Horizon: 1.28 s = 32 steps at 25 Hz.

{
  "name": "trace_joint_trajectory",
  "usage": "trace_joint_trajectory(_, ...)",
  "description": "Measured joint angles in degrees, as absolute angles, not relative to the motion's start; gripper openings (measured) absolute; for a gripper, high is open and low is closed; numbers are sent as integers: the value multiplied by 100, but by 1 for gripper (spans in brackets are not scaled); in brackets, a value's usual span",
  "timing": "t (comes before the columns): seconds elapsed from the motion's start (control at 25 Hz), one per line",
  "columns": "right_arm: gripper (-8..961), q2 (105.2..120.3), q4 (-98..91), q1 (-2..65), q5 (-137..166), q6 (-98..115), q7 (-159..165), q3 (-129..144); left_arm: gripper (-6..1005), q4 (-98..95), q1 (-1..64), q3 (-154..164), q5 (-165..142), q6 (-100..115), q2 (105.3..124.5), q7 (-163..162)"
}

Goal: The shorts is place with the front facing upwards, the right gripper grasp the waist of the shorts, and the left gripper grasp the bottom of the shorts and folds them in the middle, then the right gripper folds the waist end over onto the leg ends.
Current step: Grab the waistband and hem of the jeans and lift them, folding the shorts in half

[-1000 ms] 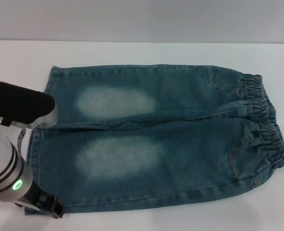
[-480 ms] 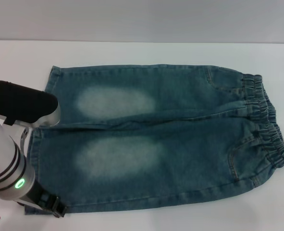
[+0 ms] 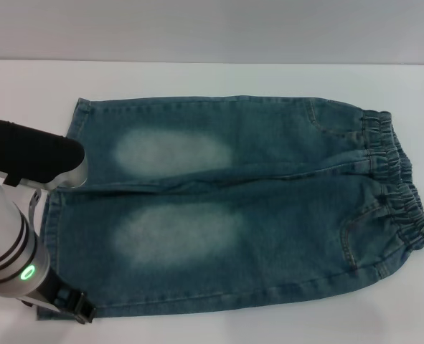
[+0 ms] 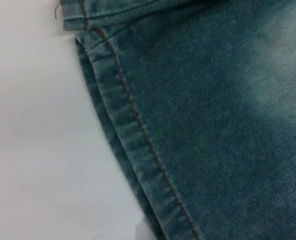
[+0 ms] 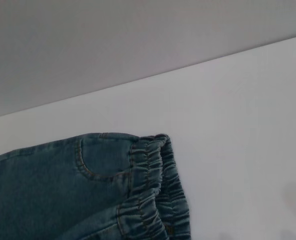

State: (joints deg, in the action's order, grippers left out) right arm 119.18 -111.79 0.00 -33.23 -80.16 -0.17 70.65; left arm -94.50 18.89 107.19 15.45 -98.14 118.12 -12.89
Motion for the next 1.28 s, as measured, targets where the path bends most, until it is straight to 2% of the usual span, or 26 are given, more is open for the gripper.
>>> trace_joint_trajectory(0.88, 648, 11918, -11186, 0, -3323, -8033, -17, 7066, 844, -9187, 1969, 10694, 1591, -9755, 11821, -1207)
trace_joint_trajectory(1.28, 644, 11927, -11207, 0, -3323, -8100, -18, 7066, 765, -9078, 2055, 10550, 1577, -9713, 11818, -1073)
